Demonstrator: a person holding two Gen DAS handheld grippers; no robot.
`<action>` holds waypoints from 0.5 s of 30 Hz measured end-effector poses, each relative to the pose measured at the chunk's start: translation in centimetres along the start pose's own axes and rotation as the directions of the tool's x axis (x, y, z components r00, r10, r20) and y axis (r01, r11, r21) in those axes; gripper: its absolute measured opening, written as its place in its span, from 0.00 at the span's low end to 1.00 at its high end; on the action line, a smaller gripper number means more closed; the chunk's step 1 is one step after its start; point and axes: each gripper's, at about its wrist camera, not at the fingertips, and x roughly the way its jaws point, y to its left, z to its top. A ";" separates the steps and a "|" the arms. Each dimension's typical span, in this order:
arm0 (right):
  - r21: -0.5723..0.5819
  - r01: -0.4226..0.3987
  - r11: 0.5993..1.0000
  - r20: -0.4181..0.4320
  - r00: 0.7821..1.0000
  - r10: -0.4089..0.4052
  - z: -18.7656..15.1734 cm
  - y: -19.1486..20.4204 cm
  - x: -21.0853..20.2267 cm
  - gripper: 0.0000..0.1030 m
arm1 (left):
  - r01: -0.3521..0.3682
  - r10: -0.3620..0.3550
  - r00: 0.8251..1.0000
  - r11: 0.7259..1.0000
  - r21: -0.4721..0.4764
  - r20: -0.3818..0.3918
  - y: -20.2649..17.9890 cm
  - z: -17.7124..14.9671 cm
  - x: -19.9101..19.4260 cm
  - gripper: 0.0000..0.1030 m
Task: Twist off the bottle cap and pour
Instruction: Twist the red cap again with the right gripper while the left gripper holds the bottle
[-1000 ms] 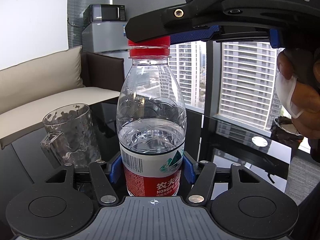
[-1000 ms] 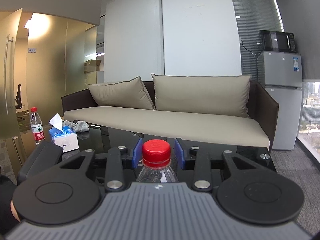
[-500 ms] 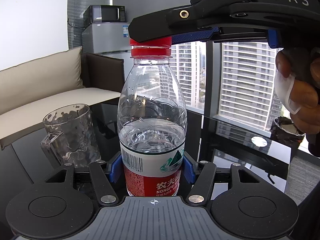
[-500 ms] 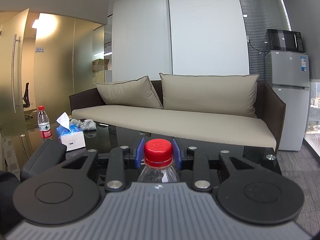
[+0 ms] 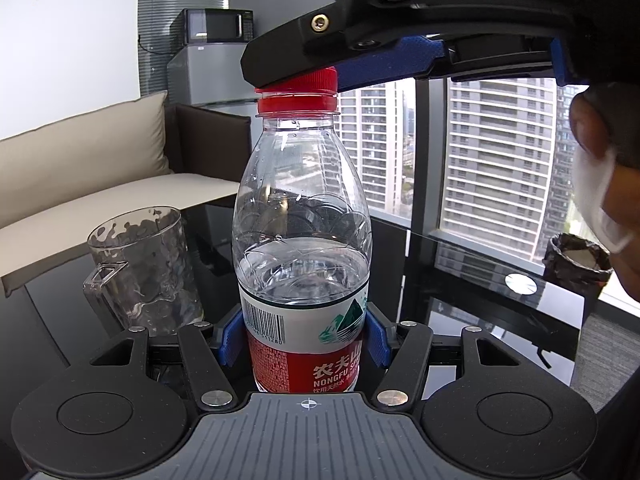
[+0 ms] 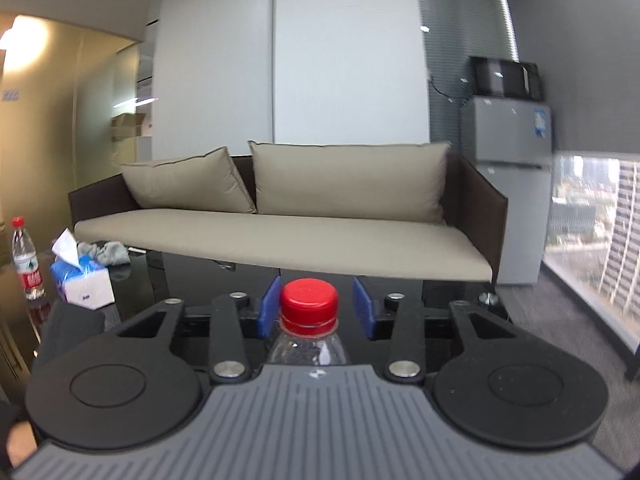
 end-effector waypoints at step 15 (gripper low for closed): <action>-0.058 -0.244 0.968 -0.016 0.970 0.244 0.3 -3.2 0.7 0.31 | 0.006 -0.006 1.000 1.000 -0.004 -0.002 0.3 0.0 -0.1 0.55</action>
